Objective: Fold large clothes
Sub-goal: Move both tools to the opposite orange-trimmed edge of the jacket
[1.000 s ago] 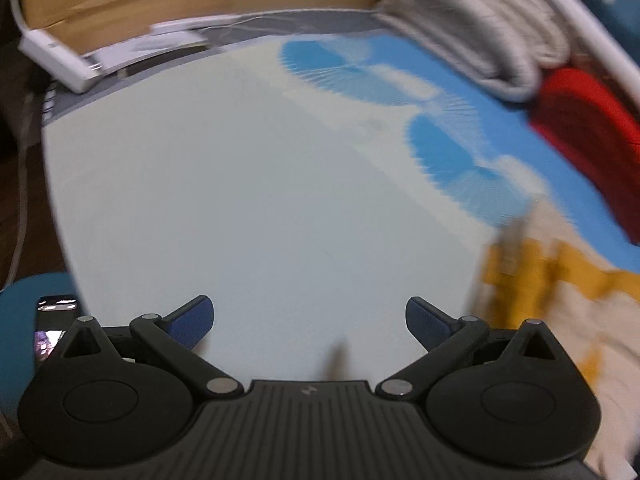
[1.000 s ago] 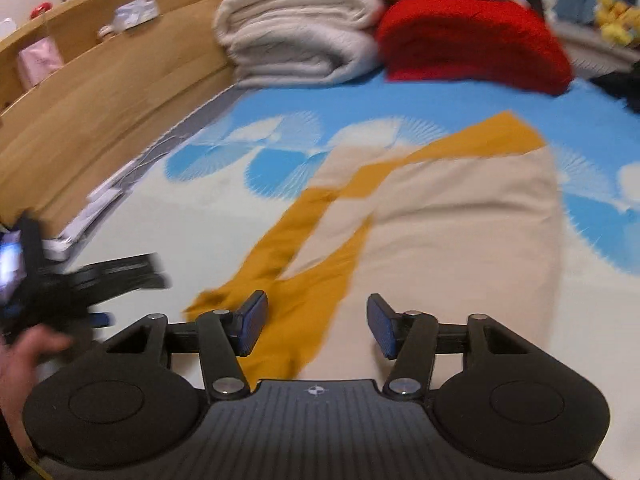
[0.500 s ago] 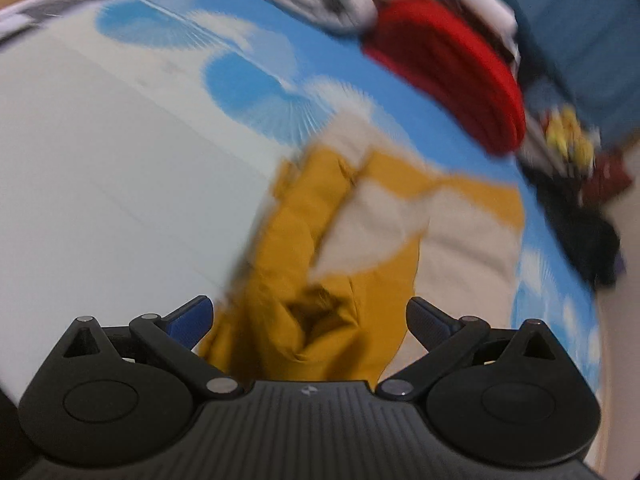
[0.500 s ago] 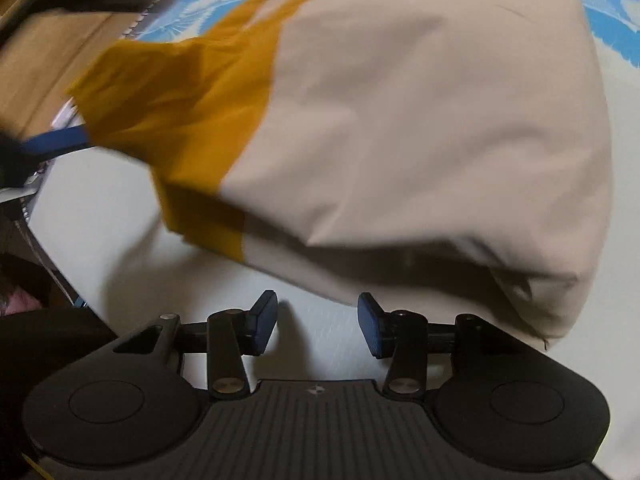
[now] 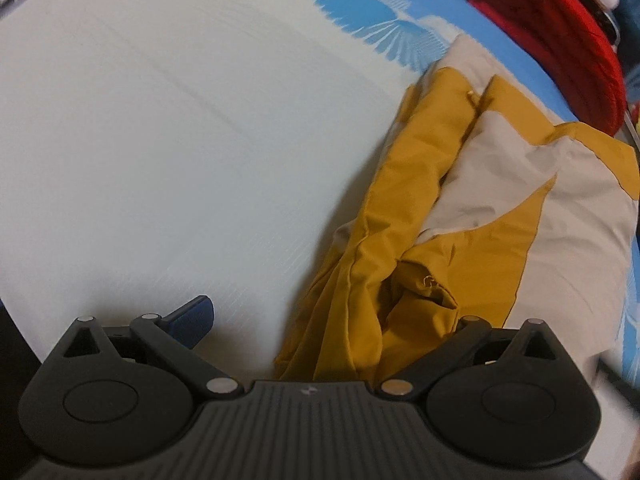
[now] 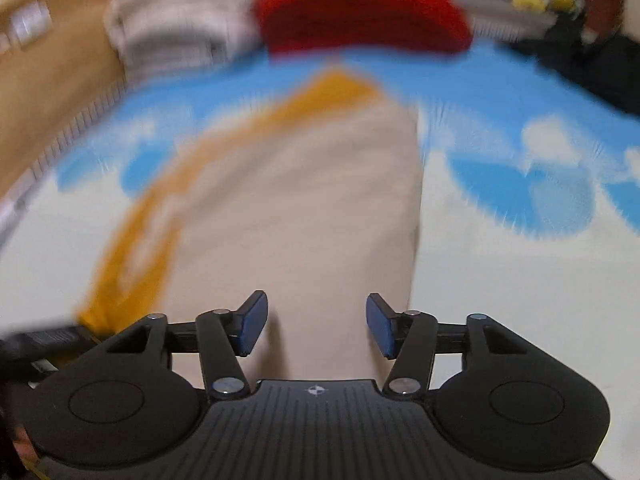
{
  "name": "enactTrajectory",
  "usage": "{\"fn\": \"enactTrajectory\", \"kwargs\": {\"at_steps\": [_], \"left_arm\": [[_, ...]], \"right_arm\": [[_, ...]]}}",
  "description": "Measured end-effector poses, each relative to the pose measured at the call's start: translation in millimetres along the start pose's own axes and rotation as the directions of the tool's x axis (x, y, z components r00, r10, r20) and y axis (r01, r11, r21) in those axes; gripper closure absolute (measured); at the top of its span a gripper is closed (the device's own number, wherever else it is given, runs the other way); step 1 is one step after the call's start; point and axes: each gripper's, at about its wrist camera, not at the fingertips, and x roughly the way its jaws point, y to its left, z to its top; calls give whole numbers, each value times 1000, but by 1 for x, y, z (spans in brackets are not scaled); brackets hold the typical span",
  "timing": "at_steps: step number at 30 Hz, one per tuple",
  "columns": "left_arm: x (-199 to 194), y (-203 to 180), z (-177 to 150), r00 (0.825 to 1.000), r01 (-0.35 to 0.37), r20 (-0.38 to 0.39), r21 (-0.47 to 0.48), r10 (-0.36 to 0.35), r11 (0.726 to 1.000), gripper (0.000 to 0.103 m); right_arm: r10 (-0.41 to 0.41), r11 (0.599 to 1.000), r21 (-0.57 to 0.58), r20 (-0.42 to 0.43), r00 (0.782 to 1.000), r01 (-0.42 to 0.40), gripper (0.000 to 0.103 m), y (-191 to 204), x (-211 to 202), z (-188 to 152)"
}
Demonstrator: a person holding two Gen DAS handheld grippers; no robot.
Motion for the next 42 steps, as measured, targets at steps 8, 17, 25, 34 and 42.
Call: {"fn": "enactTrajectory", "kwargs": {"at_steps": [8, 17, 25, 34, 42], "left_arm": [[5, -1, -1, 1000, -17, 13, 28, 16, 999, 0], [-4, 11, -11, 999, -41, -4, -16, 41, 999, 0], [-9, 12, -14, 999, -52, 8, -26, 52, 998, 0], [-7, 7, -12, 999, -51, 16, -5, 51, 999, 0], [-8, 9, -6, 999, -34, -19, -61, 32, 998, 0]], "right_arm": [[-37, 992, -121, 15, 999, 39, 43, 16, 15, -25], [7, 997, -81, -29, 1000, -9, 41, -12, 6, -67], [22, 1000, -10, 176, 984, -21, 42, -57, -34, 69], [-22, 998, 55, 13, 1000, 21, 38, -85, 119, 173], [108, 952, 287, 23, 994, -110, 15, -127, 129, 172]]}}
